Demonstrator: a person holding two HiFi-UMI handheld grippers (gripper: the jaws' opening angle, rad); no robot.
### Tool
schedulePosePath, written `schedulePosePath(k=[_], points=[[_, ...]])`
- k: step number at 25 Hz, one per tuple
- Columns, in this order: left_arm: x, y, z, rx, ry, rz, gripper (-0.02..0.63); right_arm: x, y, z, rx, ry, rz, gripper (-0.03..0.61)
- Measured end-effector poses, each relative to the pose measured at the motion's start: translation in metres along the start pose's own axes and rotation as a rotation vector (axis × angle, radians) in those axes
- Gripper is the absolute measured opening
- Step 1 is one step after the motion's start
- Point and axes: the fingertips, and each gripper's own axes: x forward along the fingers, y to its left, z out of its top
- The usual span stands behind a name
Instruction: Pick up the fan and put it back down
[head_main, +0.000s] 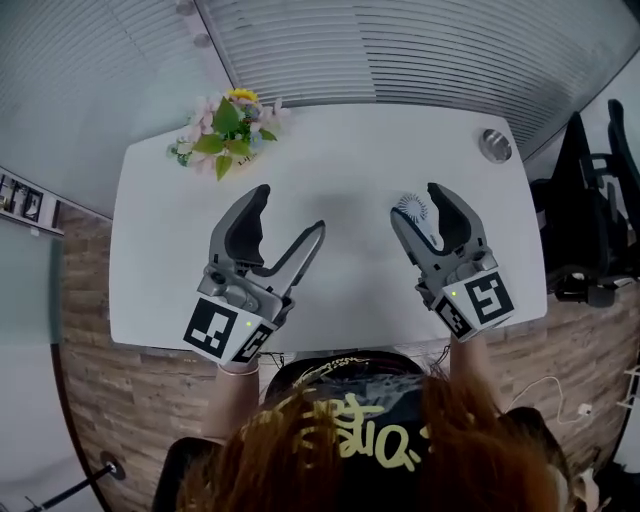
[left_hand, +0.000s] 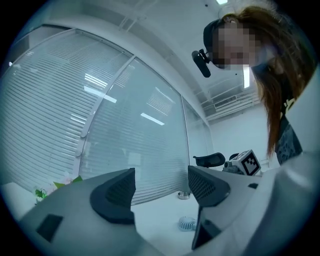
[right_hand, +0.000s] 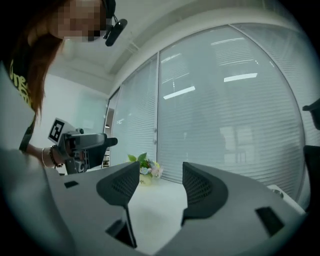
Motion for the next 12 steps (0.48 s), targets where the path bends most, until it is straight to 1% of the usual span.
schedulePosePath(k=[2, 5, 8, 12], points=[[-0.002, 0.0, 0.004, 0.005, -0.008, -0.009, 0.324, 0.004, 0.013, 0.012, -0.022, -0.03, 0.021, 0.253], [-0.005, 0.003, 0.003, -0.004, -0.007, -0.013, 0.324, 0.008, 0.028, 0.019, -0.034, -0.05, 0.038, 0.253], [-0.008, 0.008, 0.001, -0.025, -0.003, -0.009, 0.324, 0.012, 0.034, 0.024, -0.01, -0.071, 0.03, 0.253], [-0.009, 0.007, 0.004, -0.013, -0.005, -0.018, 0.324, 0.013, 0.041, 0.034, 0.025, -0.109, 0.035, 0.253]])
